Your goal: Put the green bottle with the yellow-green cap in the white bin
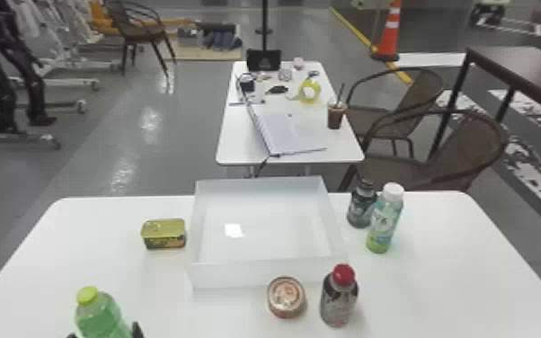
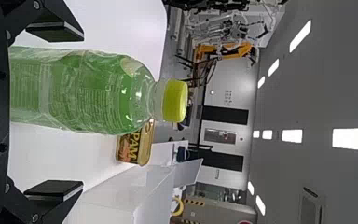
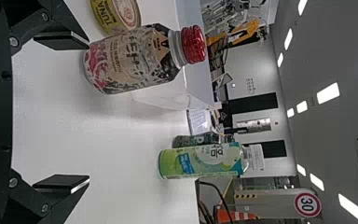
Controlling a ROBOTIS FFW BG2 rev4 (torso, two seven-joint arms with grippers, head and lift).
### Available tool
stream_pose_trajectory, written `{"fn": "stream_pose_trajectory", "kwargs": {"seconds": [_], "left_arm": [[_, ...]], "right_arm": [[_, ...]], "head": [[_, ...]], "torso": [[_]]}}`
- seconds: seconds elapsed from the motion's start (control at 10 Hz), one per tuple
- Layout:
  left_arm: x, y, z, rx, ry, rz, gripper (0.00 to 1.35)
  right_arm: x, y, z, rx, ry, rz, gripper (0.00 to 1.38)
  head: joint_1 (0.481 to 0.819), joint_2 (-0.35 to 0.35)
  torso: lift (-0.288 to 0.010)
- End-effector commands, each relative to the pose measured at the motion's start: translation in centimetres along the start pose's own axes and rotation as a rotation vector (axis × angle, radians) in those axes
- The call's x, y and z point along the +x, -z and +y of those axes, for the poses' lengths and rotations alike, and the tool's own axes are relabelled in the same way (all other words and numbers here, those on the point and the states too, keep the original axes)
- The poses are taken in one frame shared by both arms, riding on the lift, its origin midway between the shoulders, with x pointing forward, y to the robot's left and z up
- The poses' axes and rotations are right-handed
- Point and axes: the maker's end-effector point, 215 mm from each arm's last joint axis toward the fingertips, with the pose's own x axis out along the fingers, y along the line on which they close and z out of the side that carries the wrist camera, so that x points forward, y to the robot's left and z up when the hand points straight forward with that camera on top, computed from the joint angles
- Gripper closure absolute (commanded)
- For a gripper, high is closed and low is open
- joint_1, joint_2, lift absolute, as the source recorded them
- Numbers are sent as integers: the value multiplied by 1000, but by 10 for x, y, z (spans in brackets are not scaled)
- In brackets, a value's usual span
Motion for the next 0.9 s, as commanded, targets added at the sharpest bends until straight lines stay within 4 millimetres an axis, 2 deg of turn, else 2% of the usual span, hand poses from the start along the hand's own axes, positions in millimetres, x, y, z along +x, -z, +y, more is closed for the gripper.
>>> {"fn": "stream_pose_trajectory", "kwargs": {"seconds": [0.0, 0.5, 0.8], "left_arm": [[0, 1, -2, -7, -1, 2, 179], [0, 5, -2, -14, -3, 14, 179], [8, 6, 1, -3, -7, 24, 179]], "right_arm": [[0, 0, 1, 0, -1, 1, 268], [0, 0, 1, 0, -2, -1, 268], [1, 1, 0, 3, -1, 2, 266]], "head": [[549, 0], [549, 0], [549, 0]], "torso": [[-100], [-100], [-100]]}}
